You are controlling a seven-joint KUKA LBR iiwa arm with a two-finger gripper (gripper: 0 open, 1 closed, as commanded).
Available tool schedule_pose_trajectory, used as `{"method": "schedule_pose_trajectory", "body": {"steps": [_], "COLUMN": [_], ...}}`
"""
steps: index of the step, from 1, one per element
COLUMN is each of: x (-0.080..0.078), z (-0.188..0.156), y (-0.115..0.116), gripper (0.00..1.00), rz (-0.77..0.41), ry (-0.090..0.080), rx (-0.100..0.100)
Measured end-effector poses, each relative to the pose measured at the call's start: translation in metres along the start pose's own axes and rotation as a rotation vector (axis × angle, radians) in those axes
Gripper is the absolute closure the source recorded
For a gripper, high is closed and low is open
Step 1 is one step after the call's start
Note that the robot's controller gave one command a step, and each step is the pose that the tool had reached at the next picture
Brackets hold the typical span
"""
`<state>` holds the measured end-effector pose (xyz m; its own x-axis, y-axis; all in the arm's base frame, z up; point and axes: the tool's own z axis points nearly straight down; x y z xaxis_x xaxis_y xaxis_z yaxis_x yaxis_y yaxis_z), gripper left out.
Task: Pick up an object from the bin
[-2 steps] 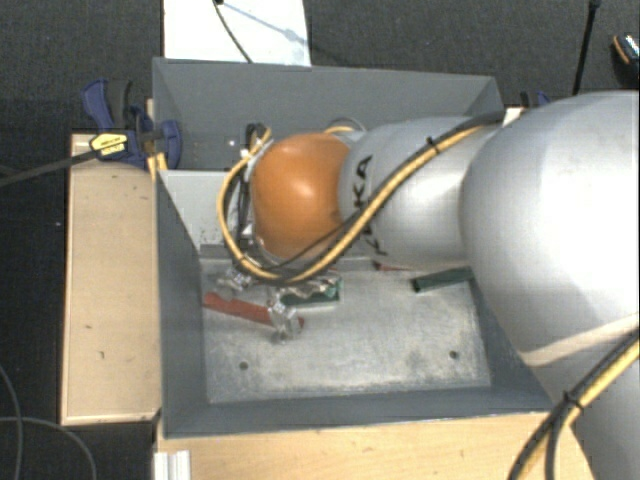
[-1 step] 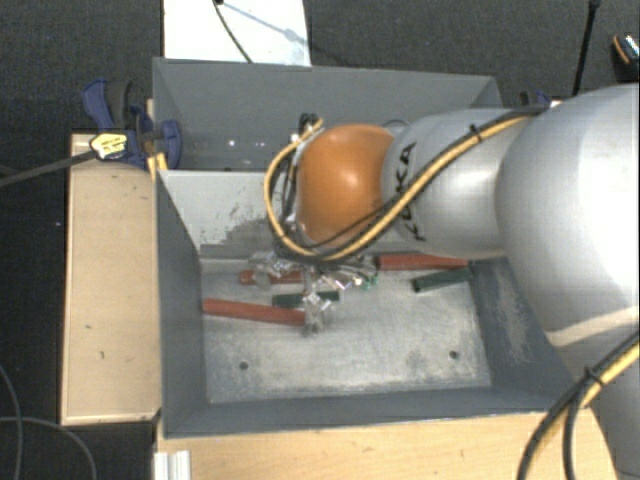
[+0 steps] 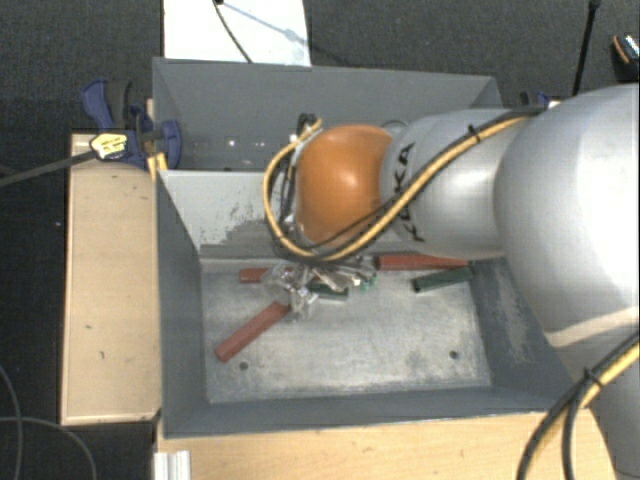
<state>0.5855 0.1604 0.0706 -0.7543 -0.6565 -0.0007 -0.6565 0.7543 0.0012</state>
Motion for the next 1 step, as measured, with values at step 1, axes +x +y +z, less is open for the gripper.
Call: {"method": "schedule_pose_trajectory", "body": {"steps": [1], "x": [0.0014], "z": [-0.2001], "y": [0.0174], "gripper": [1.0], "rz": [-0.115], "ry": [-0.011], "rx": [0.007]}}
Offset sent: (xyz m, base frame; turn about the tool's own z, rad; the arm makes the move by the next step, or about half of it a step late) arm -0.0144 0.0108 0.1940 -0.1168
